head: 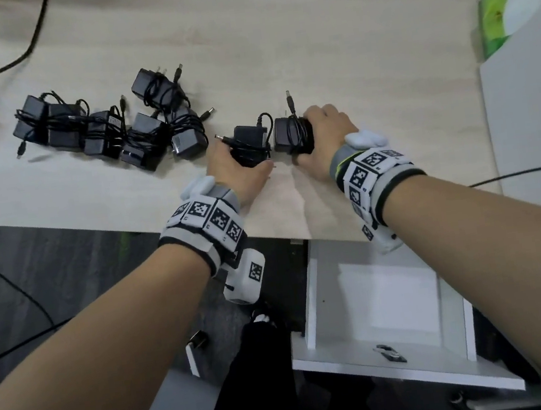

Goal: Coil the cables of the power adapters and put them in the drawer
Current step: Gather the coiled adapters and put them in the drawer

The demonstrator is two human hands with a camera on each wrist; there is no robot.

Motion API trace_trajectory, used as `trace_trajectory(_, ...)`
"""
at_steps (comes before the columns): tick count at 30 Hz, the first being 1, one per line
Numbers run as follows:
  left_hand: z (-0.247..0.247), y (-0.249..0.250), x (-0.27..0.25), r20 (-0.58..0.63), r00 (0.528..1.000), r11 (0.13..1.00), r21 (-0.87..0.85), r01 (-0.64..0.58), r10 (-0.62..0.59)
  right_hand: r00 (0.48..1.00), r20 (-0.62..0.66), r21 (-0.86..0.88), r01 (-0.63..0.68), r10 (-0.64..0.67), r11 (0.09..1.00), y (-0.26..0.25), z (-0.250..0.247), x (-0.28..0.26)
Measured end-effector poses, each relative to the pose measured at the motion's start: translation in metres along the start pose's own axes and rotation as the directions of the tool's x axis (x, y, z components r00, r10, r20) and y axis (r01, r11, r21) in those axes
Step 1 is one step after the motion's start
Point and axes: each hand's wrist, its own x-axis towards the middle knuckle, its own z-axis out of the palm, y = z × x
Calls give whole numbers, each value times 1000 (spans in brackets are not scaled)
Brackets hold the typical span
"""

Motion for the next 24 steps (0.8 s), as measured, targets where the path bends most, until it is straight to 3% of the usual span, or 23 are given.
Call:
trace_trajectory(5, 2, -13, -56, 50, 990, 990, -49, -129, 131, 998, -53, 158, 40, -32, 987, 22, 4, -62)
trace_trajectory(10, 11, -34, -108, 262, 954, 988, -67, -136, 149, 995, -36, 220, 99, -93, 970, 57, 14, -129)
trace_trajectory(13, 18, -50, -135, 441, 887, 989, -115, -93, 135, 995, -18, 234, 101, -100, 967, 80, 21, -170)
trace_trajectory(16, 30, -65, -162, 564, 819, 993, -104, -51, 101, 995, 50, 209, 78, -91, 975, 102, 29, -203)
trace_trajectory(20, 48, -84, -191, 678, 735, 997, 42, -61, 16, 963, 249, 60, 90, -102, 994, 124, 46, -220)
trace_trajectory(24, 53, -97, -209, 671, 741, 978, 164, -125, -18, 949, 314, -21, 39, -30, 999, 128, 59, -214)
